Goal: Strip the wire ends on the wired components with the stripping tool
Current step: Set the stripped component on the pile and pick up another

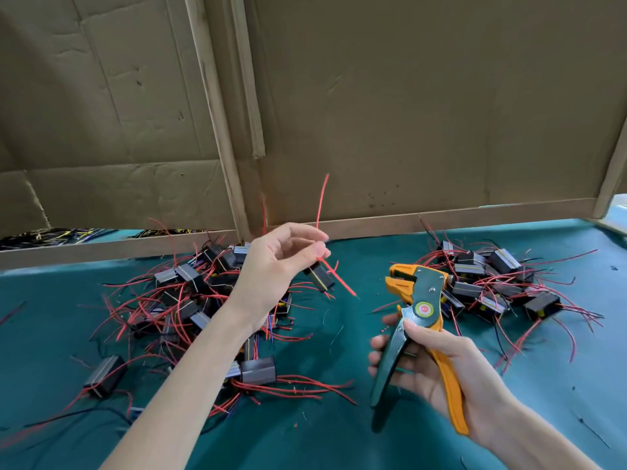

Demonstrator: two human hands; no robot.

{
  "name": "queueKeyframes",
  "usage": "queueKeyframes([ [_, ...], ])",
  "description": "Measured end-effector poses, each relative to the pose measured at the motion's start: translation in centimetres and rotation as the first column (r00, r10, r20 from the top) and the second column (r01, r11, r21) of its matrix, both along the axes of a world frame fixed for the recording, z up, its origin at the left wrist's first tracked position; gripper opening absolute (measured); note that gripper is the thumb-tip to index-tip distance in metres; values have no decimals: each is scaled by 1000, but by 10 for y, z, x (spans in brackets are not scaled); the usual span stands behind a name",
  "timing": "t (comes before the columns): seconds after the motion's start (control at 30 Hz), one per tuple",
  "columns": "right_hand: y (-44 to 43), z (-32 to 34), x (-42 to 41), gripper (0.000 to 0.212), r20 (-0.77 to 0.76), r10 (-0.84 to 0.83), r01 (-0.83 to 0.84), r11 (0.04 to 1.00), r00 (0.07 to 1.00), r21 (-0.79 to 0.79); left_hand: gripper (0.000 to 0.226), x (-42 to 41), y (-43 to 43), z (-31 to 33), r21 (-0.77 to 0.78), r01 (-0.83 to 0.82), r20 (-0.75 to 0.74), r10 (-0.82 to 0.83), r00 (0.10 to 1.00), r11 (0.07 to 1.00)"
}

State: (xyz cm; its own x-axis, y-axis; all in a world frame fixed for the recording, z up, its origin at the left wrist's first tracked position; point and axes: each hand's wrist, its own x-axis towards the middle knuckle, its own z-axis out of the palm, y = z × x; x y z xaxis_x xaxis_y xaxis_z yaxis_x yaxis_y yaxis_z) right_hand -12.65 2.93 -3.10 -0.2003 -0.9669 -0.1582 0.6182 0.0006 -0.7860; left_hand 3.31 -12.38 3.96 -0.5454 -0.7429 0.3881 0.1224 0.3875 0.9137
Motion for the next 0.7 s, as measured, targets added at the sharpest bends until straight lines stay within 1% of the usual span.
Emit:
queueKeyframes([
  [0.1,0,1,0,43,-30,-8,8,1000,1000,-10,32,-1,-1,-2,55,13,-33,-11,999,998],
  [0.13,0,1,0,43,-40,-11,11,1000,999,-12,35,-1,-2,-2,69,10,-31,-8,999,998],
  [0.3,1,2,1,39,-80,-23,21,1000,997,-18,17,1,-3,-3,80,11,-16,-10,1000,997],
  [0.57,2,3,2,38,-97,-20,18,999,995,-28,16,4,-2,-4,214,95,-73,-81,994,972],
  [0.63,2,3,2,37,-91,-23,20,999,996,-26,17,5,-4,-7,225,103,-46,-95,994,969],
  [0.7,2,3,2,37,-82,-26,25,999,996,-24,18,6,-6,-14,229,123,32,-134,990,966],
])
